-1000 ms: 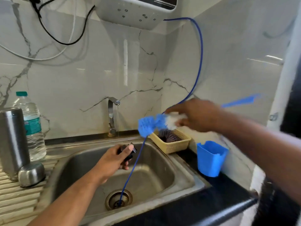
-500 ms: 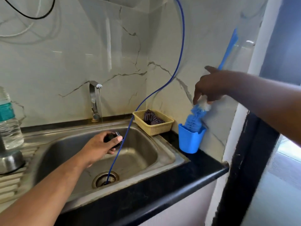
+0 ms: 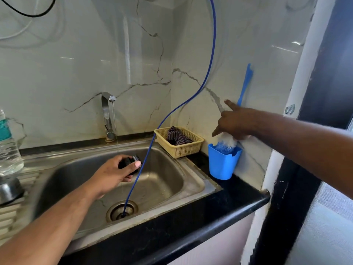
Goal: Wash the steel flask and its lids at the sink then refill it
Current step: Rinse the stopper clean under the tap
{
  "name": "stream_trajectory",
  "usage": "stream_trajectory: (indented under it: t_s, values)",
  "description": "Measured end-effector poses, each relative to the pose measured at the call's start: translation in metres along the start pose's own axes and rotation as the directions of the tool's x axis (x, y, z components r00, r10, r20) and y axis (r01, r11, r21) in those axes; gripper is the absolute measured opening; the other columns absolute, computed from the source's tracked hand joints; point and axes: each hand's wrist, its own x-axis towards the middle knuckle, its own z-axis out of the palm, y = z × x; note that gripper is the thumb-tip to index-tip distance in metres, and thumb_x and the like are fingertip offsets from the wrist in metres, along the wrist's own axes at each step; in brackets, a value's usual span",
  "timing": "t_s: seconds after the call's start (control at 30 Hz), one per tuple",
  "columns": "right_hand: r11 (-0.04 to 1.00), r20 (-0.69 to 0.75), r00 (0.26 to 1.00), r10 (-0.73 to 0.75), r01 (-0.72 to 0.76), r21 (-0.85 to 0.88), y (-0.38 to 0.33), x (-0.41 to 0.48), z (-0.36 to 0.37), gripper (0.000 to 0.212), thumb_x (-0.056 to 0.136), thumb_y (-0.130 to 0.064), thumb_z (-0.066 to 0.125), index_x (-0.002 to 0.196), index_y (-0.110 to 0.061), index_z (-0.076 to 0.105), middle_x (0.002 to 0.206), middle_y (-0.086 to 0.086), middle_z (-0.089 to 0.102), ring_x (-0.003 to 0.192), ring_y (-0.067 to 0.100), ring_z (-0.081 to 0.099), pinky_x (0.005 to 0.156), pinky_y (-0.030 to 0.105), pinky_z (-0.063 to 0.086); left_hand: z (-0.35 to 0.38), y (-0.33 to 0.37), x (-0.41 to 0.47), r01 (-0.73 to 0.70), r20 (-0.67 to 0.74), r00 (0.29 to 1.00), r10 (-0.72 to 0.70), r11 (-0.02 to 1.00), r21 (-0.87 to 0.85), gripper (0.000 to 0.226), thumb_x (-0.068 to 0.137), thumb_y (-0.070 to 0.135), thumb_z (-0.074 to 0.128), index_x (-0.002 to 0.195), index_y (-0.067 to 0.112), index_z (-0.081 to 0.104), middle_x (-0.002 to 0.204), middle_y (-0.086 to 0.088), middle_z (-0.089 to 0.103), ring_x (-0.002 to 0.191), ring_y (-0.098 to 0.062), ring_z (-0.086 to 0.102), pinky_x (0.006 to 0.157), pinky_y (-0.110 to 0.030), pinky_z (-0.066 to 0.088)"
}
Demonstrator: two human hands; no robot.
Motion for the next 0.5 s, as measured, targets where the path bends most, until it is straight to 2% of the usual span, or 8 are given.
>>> stream_trajectory:
  t_s: [0.17,0.3,0.4,0.5]
  values:
    - [0.993,-0.028,0.999,-0.037,0.034,-0.110,0.008,-0.001,-0.003,0.093,0.089,-0.020,0.077,0.160,-0.045,0.022,0.162,0.000,0.036,0.155,0.028,0.021,0.121,0.068,-0.008,-0.002,-0.002,0.001,-0.002,-0.003,1.000,0.002,1.000,-0.007,0.064,0.077,0.053,0.073,0.129,0.019,0.059,0.111,-0.010,0.071,0.096,-0.023,0.074,0.089,-0.036,0.062]
    - [0.991,-0.031,0.998,-0.049,0.045,-0.123,0.014,-0.002,-0.012,0.106,0.083,-0.037,0.083,0.161,-0.047,0.012,0.169,0.000,0.024,0.157,0.028,0.012,0.121,0.068,-0.011,-0.001,-0.001,0.001,-0.006,-0.019,1.000,0.005,1.000,-0.018,0.064,0.076,0.054,0.074,0.128,0.020,0.060,0.109,-0.010,0.072,0.095,-0.023,0.074,0.091,-0.040,0.061]
    - [0.995,-0.031,0.999,-0.032,0.029,-0.097,0.017,-0.006,-0.027,0.110,0.082,-0.041,0.083,0.161,-0.048,0.007,0.171,-0.001,0.018,0.158,0.028,0.006,0.120,0.068,-0.013,-0.001,0.000,0.000,-0.004,-0.052,0.999,0.003,1.000,-0.029,0.059,0.078,0.052,0.073,0.127,0.021,0.060,0.107,-0.009,0.073,0.094,-0.023,0.074,0.090,-0.037,0.061]
    - [1.000,-0.090,0.996,-0.021,0.023,0.019,0.014,-0.009,-0.055,0.106,0.082,-0.045,0.081,0.161,-0.047,0.010,0.169,-0.001,0.021,0.158,0.028,0.009,0.121,0.067,-0.010,0.000,0.004,-0.001,-0.008,-0.097,0.995,0.005,0.999,-0.031,0.050,0.082,0.049,0.074,0.123,0.025,0.060,0.108,-0.006,0.073,0.093,-0.021,0.074,0.086,-0.032,0.061]
